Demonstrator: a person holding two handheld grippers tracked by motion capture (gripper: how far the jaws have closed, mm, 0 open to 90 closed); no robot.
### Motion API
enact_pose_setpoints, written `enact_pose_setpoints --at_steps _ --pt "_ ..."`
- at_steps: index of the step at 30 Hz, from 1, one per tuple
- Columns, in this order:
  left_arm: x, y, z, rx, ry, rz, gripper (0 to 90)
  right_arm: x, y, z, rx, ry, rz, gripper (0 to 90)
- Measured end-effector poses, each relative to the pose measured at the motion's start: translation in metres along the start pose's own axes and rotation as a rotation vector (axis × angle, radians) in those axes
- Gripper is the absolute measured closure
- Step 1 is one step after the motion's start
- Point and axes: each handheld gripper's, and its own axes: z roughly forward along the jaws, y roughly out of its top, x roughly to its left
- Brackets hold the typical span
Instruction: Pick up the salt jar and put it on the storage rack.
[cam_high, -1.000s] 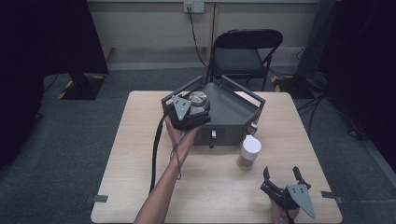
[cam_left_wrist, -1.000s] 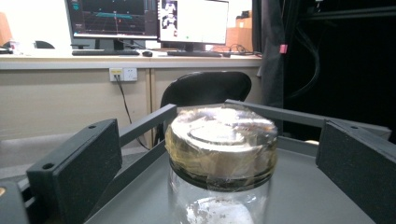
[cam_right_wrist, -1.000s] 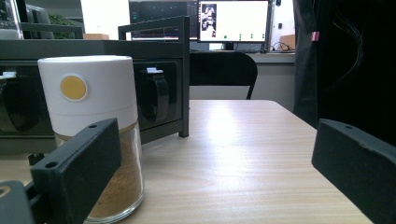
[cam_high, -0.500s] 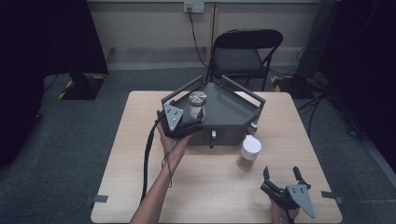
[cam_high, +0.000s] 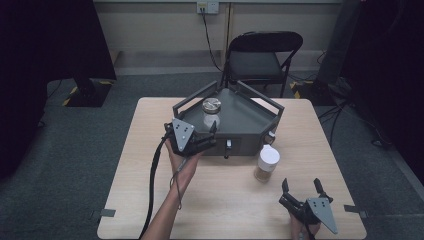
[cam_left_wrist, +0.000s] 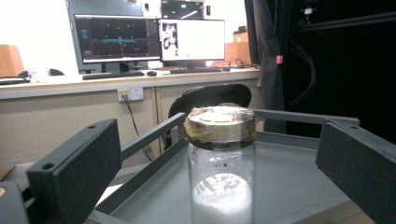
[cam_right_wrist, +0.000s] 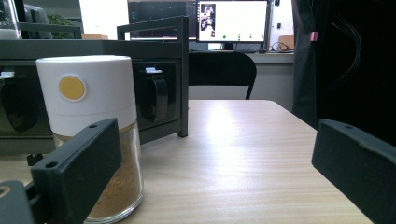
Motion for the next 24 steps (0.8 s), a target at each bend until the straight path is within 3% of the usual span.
enact_pose_setpoints --at_steps 2,7,16,20,24 --pt "-0.001 0.001 -0.004 0.010 -0.008 0.020 0.0 0.000 0.000 0.000 0.000 0.000 0.000 0.2" --pt "-0.005 -0.007 -0.018 -0.001 0.008 -0.008 0.0 0.000 0.000 0.000 0.000 -0.002 0.000 0.1" --pt "-0.013 -0.034 -0.045 0.018 0.016 0.003 0.0 0.000 0.000 0.000 0.000 -0.003 0.000 0.2" --pt "-0.009 -0.039 -0.059 0.049 -0.017 -0.015 0.0 0.001 0.000 0.000 0.000 -0.004 0.000 0.2" --pt "-0.011 -0.048 -0.077 0.019 -0.016 -0.019 0.0 0.001 0.000 0.000 0.000 -0.004 0.000 0.2"
